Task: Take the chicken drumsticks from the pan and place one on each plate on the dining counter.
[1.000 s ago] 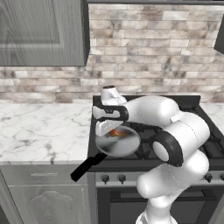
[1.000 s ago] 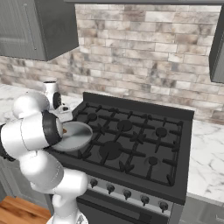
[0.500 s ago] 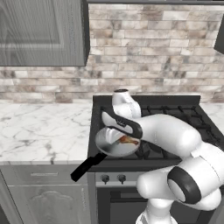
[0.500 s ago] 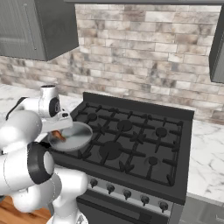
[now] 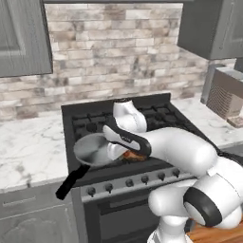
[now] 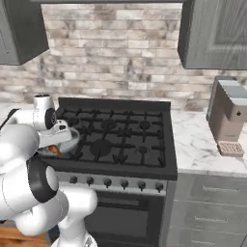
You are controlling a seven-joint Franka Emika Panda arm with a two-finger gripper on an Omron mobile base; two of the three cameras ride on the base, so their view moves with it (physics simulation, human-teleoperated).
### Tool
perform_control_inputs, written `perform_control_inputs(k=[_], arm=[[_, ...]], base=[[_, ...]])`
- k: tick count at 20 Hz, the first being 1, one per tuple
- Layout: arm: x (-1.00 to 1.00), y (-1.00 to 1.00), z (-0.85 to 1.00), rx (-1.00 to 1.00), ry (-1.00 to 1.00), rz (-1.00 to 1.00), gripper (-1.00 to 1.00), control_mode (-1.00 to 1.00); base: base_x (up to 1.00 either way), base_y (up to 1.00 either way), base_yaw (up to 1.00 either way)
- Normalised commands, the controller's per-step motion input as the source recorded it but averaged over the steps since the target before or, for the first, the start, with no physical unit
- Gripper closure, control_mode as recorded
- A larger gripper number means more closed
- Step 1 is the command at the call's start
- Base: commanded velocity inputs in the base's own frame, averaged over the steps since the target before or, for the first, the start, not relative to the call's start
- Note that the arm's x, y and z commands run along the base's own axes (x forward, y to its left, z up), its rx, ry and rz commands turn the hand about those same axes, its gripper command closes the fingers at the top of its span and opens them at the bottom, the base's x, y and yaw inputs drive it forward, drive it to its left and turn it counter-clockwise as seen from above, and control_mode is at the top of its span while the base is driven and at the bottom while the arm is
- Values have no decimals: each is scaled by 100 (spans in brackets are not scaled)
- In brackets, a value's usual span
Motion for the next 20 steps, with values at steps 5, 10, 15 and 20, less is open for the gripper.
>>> perform_control_inputs(k=[5,10,15,20], arm=[[0,0,0,0,0,0,100,100],[0,0,0,0,0,0,100,100],[0,0,0,0,0,0,100,100],[0,0,0,0,0,0,100,100]], base=[[-14,12,-100],[-1,11,-100],[0,7,-100],[0,6,-100]])
